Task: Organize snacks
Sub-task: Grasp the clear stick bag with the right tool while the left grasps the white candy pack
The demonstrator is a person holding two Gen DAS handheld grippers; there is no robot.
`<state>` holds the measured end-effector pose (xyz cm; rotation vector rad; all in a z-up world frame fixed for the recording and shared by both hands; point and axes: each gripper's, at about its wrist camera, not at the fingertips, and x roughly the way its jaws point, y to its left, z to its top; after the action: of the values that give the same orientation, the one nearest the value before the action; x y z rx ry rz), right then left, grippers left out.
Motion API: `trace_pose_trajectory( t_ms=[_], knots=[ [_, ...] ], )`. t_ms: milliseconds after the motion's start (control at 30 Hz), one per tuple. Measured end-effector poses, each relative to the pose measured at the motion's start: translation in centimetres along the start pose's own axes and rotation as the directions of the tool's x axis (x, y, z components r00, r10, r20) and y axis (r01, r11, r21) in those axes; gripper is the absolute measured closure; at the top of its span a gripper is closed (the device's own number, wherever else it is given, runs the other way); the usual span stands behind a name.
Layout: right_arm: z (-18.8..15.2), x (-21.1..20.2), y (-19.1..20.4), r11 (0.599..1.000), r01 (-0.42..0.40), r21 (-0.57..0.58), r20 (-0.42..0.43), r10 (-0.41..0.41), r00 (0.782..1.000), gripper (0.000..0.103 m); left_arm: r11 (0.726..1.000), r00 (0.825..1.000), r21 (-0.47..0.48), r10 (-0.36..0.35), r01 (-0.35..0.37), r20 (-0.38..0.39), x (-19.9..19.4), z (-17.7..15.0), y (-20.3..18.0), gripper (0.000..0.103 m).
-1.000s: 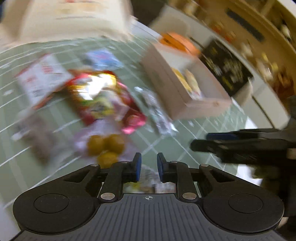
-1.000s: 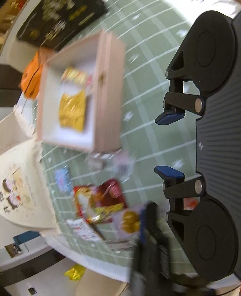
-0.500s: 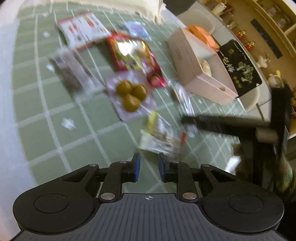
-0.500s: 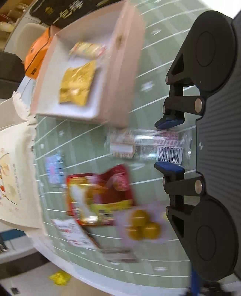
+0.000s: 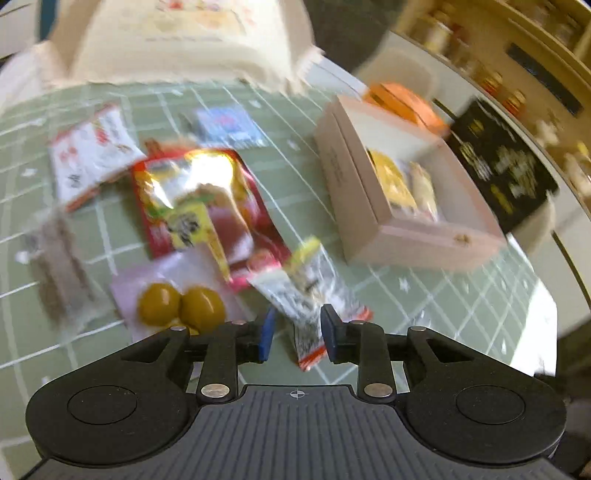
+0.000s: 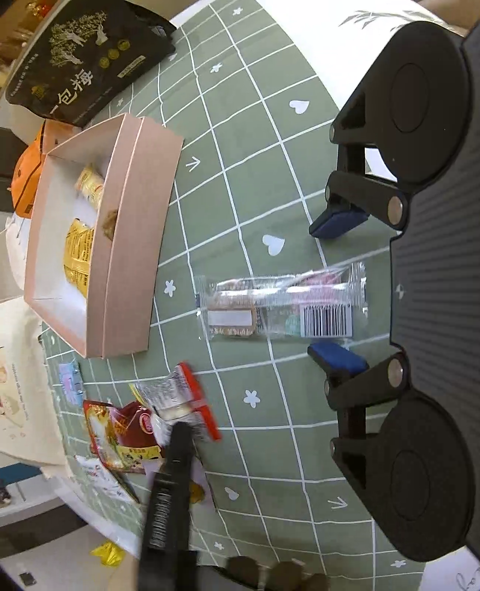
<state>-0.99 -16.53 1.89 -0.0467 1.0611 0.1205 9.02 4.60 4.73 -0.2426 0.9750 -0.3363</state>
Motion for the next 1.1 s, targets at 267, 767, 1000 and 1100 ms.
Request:
trace_pose_trajectory(
  t_ms=[267,767,1000,1100],
  knots=[
    [-0.4,0.6,-2.7,0.999,-0.040,-0.025,0.117,0.043,0.992,0.029,0.988,0.988,-0.078,0.141,-0.136,0.058,0.6,1.3,-3.8,0.072],
    [-2.3,2.1,-3.8,0.995,-0.035,-0.098,0.312,0.064,0.948,0.005,0.898,0.984,0.402,0.170,-0.179,0.058,1.6,-3.2,-7.3,0.067],
    [-2.1,2.4,-3.8,0.995,-0.036,-0.095,0.314,0.065,0.947,0.002,0.980,0.977,0.030,0.195,-0.198,0.080,-2.7,-4.8,-4.8,0.069],
    [-2.2,2.4,-3.8,0.995,-0.037,-0.094,0.315,0.065,0.947,0.002,0.978,0.979,0.077,0.189,-0.195,0.080,-2.2,-5.3,-6.2,0.069]
  ],
)
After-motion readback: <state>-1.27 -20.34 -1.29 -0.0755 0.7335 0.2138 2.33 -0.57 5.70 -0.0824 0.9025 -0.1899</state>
